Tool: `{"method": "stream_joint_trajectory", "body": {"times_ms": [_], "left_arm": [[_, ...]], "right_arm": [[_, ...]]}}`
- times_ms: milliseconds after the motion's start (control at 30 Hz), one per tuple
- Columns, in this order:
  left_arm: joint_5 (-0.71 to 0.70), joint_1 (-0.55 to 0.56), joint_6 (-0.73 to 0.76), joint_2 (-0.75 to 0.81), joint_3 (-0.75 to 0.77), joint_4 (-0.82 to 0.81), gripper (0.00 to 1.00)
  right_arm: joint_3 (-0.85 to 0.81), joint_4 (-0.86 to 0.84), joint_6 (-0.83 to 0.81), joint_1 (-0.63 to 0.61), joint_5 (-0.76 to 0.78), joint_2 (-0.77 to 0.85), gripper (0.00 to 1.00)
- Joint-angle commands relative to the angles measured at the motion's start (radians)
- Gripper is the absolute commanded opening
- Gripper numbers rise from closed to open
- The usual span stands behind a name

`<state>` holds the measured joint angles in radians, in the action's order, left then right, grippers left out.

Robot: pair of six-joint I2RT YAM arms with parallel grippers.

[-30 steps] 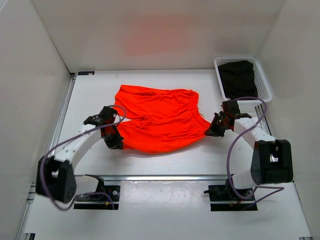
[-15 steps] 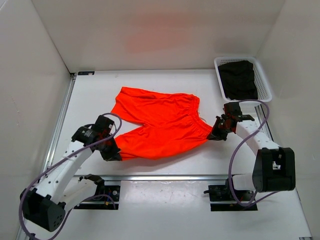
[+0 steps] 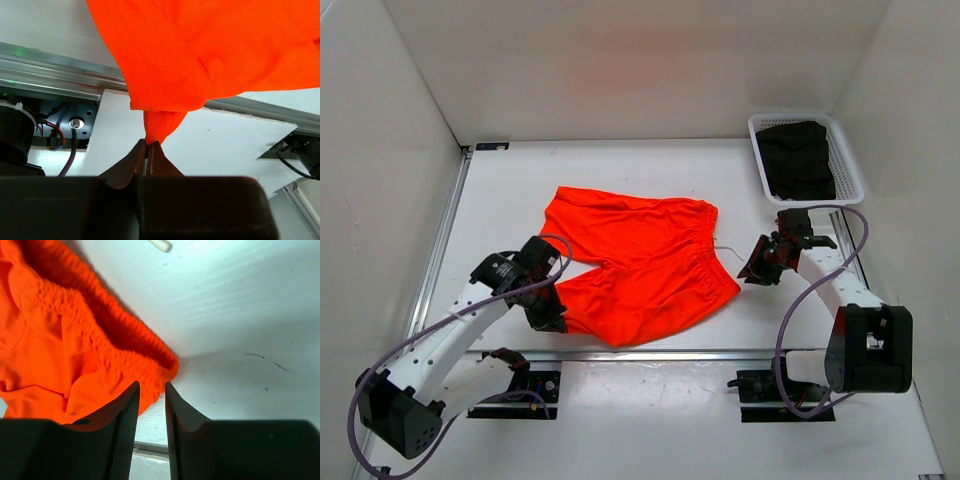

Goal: Fold and stack the shorts
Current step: Fold the shorts

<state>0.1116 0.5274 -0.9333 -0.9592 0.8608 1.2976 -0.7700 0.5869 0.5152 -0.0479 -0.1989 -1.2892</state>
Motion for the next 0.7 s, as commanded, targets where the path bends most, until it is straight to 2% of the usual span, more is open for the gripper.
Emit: {"method": "stream_joint_trajectory", "body": {"times_ms": [0,133,167,200,267,500,567,600,633,667], "left_arm": [[-0.036,0.005,0.008,-0.01,0.063,0.005,0.1],[-0.047,0.005,0.008,-0.019,0.084,0.005,0.1],[-0.047,0.005,0.008,-0.019,0.084,0.005,0.1],[-0.047,0.005,0.008,-0.019,0.084,0.005,0.1],[-0.047,0.005,0.008,-0.01,0.084,0.005,0.1],[-0.047,0.005,0.008,-0.01,0.075,0.005,0.1],[-0.047,0.005,0.008,-0.001,0.075,0.005,0.1],[-0.047,0.005,0.008,-0.001,0.075,0.005,0.1],[-0.047,0.005,0.008,-0.001,0.075,0.005,0.1],[-0.047,0.005,0.008,-0.001,0.075,0.015,0.1]], "right_arm": [[0.021,-0.055,-0.014,0.002,-0.045,-0.022,0.3],[0.046,-0.044,-0.014,0.002,-0.019,-0.033,0.33],[0.057,-0.044,-0.014,0.002,-0.019,-0.009,0.38],[0.083,-0.044,-0.014,0.002,-0.019,0.002,0.49],[0.113,-0.044,-0.014,0.002,-0.054,0.036,0.54],[0.235,-0.194,0.057,0.002,-0.166,0.081,0.54],[0.235,-0.287,0.066,0.002,-0.18,0.051,0.48],[0.235,-0.304,0.075,0.002,-0.18,0.027,0.41],[0.221,-0.288,0.075,0.002,-0.145,0.018,0.12],[0.203,-0.259,0.075,0.002,-0.11,0.018,0.0]]}}
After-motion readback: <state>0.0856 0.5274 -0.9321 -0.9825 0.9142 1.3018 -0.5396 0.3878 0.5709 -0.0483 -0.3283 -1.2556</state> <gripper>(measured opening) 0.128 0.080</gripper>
